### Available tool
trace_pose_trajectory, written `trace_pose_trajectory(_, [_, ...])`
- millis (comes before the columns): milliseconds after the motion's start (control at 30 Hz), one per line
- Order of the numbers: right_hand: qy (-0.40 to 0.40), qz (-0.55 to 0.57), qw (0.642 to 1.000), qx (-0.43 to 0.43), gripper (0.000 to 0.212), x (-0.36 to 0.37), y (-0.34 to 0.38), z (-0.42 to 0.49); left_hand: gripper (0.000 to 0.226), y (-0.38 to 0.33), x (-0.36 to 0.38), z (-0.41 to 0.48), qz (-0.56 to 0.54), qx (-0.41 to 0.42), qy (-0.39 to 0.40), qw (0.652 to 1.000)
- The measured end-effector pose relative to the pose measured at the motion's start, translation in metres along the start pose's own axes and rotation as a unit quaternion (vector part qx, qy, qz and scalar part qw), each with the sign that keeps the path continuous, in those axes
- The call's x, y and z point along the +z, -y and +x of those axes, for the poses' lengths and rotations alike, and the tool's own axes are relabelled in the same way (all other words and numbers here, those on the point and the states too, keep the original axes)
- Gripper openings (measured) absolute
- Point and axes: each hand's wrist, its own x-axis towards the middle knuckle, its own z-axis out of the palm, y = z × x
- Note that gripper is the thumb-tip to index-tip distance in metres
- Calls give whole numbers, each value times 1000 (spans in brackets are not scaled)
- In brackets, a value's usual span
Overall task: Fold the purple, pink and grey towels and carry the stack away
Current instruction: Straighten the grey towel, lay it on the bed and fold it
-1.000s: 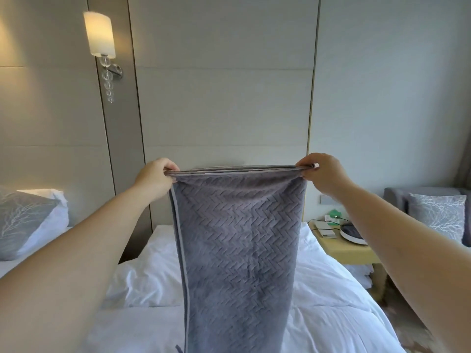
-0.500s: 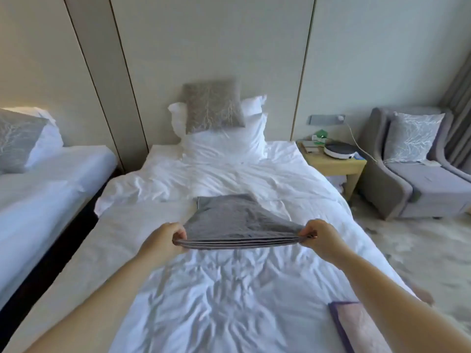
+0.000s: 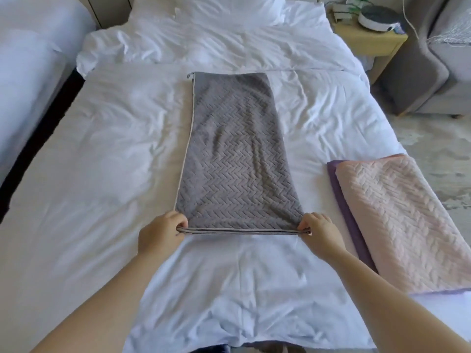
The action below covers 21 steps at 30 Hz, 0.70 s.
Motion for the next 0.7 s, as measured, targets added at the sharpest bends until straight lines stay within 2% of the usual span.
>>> trace_pose_trajectory(133, [-10, -49, 998, -49, 16, 25, -18, -57, 20, 5, 25, -61, 1, -3, -17, 1000])
trace_pose_trajectory(300, [16, -80, 995, -61, 19, 54, -44, -129, 20, 9, 64, -142, -10, 11, 3, 1000])
trace_pose_trajectory(533, [18, -46, 998, -49, 31, 83, -62, -180, 20, 23, 97, -198, -25, 25, -16, 999])
trace_pose_trajectory(700, [21, -36, 998, -39, 26, 108, -70, -199, 17, 27, 114, -221, 0, 26, -22, 999])
